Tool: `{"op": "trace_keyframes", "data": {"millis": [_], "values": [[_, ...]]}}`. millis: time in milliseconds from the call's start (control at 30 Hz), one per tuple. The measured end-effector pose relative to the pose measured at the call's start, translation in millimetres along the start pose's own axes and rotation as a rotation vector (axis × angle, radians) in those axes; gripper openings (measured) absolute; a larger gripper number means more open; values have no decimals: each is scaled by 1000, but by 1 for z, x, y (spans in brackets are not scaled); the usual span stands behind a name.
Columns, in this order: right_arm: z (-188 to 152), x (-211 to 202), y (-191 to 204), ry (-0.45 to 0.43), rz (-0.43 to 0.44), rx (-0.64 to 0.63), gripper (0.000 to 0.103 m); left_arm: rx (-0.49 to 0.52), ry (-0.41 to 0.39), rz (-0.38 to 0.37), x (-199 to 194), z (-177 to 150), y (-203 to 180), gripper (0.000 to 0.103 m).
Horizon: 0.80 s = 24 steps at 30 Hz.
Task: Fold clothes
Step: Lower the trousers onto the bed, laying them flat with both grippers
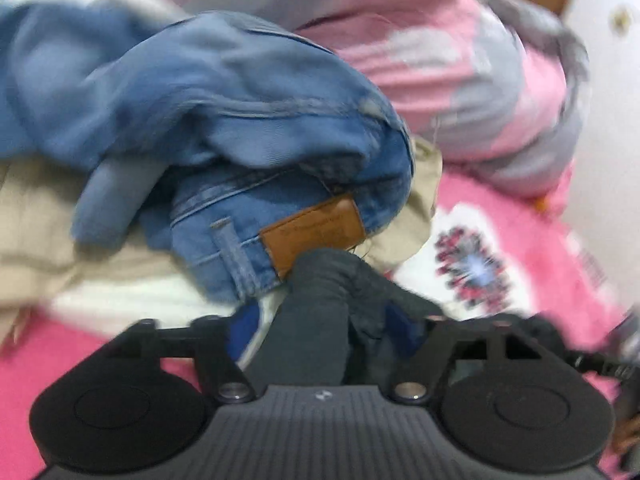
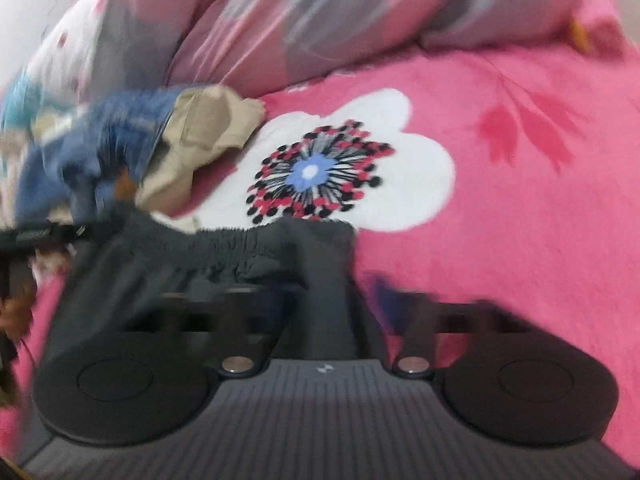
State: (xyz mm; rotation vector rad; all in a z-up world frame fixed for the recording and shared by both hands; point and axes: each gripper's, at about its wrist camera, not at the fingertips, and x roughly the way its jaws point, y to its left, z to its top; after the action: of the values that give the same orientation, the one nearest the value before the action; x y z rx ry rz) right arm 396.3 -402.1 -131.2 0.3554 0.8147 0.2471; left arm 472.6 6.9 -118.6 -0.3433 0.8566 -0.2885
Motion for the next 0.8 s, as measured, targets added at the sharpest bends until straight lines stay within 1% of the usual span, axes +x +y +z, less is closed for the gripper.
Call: {"op": "trace_keyframes", "data": {"millis": [33, 100, 133, 200, 267, 333, 367, 433, 500, 533, 567, 633, 667, 700, 733, 767, 800], "values": [[4, -4, -3, -3, 9, 30, 99, -34, 3, -20, -12, 3, 6, 79], [7, -16, -10, -9, 26, 72, 99, -89, -2, -38, -34, 10, 17, 80], [7, -21, -12, -11, 15, 96, 100, -111, -10, -44, -46, 13, 22, 80], [6, -33, -17, -33, -21, 161, 100, -124, -42, -44, -77, 12, 31, 80], [3, -49, -21, -72, -25, 233, 100, -110, -79, -42, -119, 9, 36, 80], [-3, -68, -20, -110, 16, 283, 100, -74, -113, -32, -161, 10, 33, 80], [-6, -77, -16, -122, 35, 286, 100, -51, -126, -20, -182, 9, 31, 81], [-13, -97, -2, -138, 79, 260, 97, 1, -143, 25, -223, -4, 27, 82], [-21, -115, 23, -144, 120, 218, 84, 61, -154, 84, -266, -26, 22, 83], [-26, -122, 36, -140, 134, 197, 79, 91, -154, 112, -285, -39, 18, 83], [-32, -128, 52, -136, 146, 177, 67, 120, -154, 132, -302, -53, 14, 83], [-49, -134, 86, -116, 190, 121, 56, 171, -157, 142, -323, -86, 7, 83], [-58, -136, 104, -101, 218, 89, 50, 192, -153, 142, -332, -105, 3, 83], [-68, -136, 122, -83, 248, 56, 47, 206, -137, 133, -333, -126, -1, 83], [-80, -132, 141, -51, 283, 20, 43, 224, -118, 125, -329, -146, -5, 82], [-95, -126, 161, -13, 315, -23, 37, 241, -100, 118, -324, -166, -9, 82], [-110, -120, 181, 23, 343, -67, 35, 259, -81, 110, -320, -186, -13, 81]]}}
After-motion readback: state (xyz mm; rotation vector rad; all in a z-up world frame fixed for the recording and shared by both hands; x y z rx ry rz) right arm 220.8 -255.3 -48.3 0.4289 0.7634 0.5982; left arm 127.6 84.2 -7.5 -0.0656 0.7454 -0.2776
